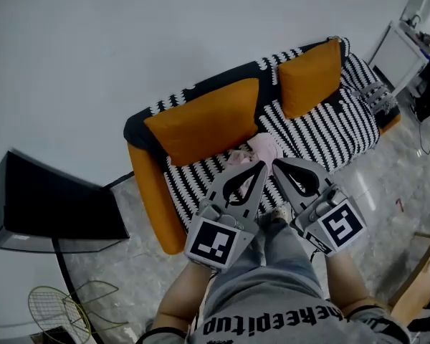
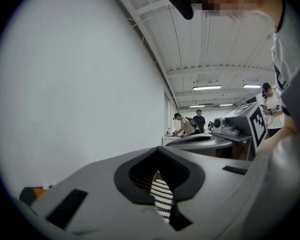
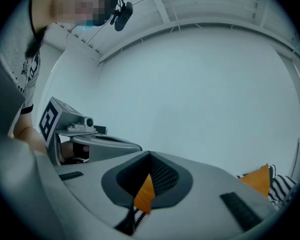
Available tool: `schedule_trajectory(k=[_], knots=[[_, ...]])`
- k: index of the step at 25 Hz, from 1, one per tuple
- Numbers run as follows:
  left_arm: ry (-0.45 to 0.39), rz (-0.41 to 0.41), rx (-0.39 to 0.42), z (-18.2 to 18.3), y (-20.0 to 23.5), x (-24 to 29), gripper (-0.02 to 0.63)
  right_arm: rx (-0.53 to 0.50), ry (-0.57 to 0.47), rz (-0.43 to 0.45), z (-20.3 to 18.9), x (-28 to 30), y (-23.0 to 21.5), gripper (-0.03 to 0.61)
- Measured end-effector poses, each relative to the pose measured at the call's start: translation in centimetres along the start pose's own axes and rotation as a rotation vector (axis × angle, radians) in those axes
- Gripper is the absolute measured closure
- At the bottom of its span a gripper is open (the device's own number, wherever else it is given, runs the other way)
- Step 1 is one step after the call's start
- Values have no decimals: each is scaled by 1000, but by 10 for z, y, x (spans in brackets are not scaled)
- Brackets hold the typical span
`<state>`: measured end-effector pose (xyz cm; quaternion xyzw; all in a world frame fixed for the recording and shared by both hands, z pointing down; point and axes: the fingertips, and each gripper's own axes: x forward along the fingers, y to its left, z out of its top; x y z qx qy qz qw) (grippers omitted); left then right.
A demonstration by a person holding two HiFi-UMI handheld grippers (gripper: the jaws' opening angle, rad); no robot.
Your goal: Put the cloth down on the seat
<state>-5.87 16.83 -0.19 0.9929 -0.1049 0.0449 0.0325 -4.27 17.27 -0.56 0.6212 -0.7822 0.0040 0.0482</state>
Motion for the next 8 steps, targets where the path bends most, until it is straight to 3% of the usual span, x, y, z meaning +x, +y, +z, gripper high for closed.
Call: schedule_trajectory(k=[8], knots=[[-25,3,24,6,-10,-19,604,-35,-31,12,12,-9,19,583]])
